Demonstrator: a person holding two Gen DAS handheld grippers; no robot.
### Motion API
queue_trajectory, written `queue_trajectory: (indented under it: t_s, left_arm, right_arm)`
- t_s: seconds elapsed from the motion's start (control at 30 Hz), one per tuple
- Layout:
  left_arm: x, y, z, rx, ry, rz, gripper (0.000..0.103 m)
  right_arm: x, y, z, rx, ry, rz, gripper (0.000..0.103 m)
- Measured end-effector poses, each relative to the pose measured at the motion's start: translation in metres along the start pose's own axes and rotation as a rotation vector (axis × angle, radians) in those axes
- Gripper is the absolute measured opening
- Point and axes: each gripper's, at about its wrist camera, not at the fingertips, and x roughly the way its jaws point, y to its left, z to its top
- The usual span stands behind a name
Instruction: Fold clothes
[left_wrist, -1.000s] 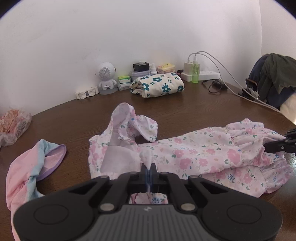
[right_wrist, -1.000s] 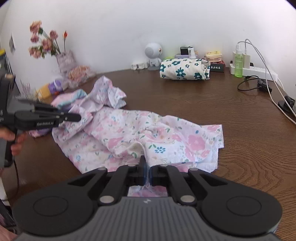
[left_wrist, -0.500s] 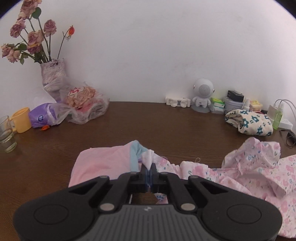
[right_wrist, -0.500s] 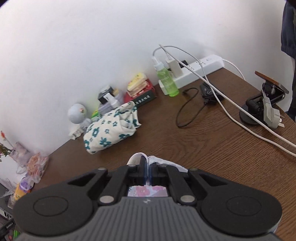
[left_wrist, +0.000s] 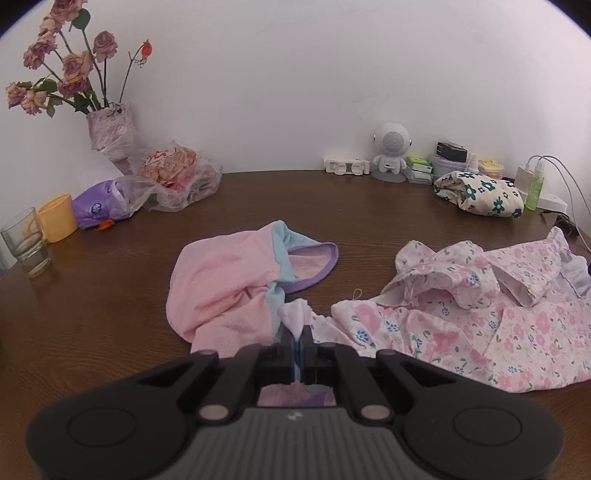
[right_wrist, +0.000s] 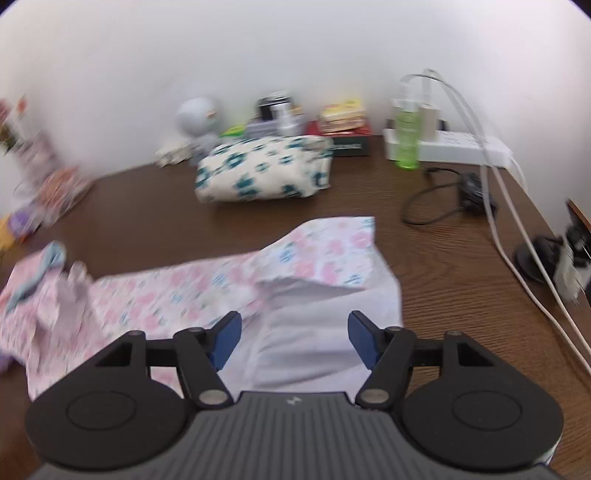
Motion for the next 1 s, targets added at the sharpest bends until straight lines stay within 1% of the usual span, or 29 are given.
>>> queue_trajectory:
  t_s: [0.07, 0.1, 0.17, 0.27, 0.33, 0.4, 0.6, 0.67, 0.7, 0.73, 0.77, 0.8, 0.9, 0.93, 1.0]
  left_arm:
    - [-0.012, -0.003, -0.008, 0.000, -0.005, -0.015, 0.001]
    - [-0.017, -0.004, -0.011, -0.002, -0.007, -0.020, 0.001]
    - [-0.023, -0.004, -0.016, -0.014, -0.006, -0.023, 0.001]
    - [-0.030, -0.001, -0.023, -0.034, 0.001, -0.021, 0.002]
    - [-0.033, 0.001, -0.027, -0.043, 0.008, -0.018, 0.002]
    - [-0.033, 0.005, -0.029, -0.050, 0.015, -0.016, 0.002]
    - [-0.031, 0.007, -0.031, -0.049, 0.027, -0.006, 0.002]
    - [-0.030, 0.007, -0.030, -0.050, 0.029, -0.005, 0.002]
    - [-0.030, 0.006, -0.030, -0.051, 0.030, -0.005, 0.002]
    - [-0.030, 0.006, -0.030, -0.053, 0.031, -0.005, 0.002]
    - [-0.030, 0.006, -0.030, -0.054, 0.032, -0.005, 0.002]
    - [-0.031, 0.005, -0.031, -0.054, 0.034, -0.008, 0.002]
    - [-0.035, 0.004, -0.035, -0.053, 0.032, -0.013, 0.002]
    - [-0.037, 0.005, -0.036, -0.056, 0.030, -0.013, 0.002]
    - [-0.042, 0.006, -0.039, -0.065, 0.027, -0.009, 0.002]
  right_arm:
    - [-0.004, 0.030, -0.022, -0.158, 0.026, 0.053, 0.070]
    - [-0.003, 0.039, -0.030, -0.202, 0.039, 0.066, 0.069]
    - [0.001, 0.050, -0.039, -0.256, 0.058, 0.130, 0.067]
    - [0.008, 0.051, -0.033, -0.313, 0.054, 0.170, 0.067]
    - [0.014, 0.051, -0.029, -0.374, 0.088, 0.201, 0.069]
    - [0.019, 0.054, -0.027, -0.436, 0.119, 0.207, 0.069]
    - [0.035, 0.048, -0.013, -0.503, 0.212, 0.242, 0.069]
    - [0.038, 0.048, -0.011, -0.535, 0.241, 0.253, 0.063]
    - [0.035, 0.050, -0.011, -0.557, 0.247, 0.265, 0.051]
    - [0.032, 0.053, -0.011, -0.579, 0.252, 0.277, 0.025]
    - [0.026, 0.056, -0.012, -0.608, 0.255, 0.283, 0.014]
    - [0.020, 0.059, -0.014, -0.637, 0.257, 0.288, 0.009]
    - [-0.005, 0.071, -0.024, -0.731, 0.254, 0.304, 0.006]
    - [-0.015, 0.073, -0.028, -0.753, 0.243, 0.304, 0.006]
    - [-0.047, 0.081, -0.039, -0.812, 0.187, 0.315, 0.006]
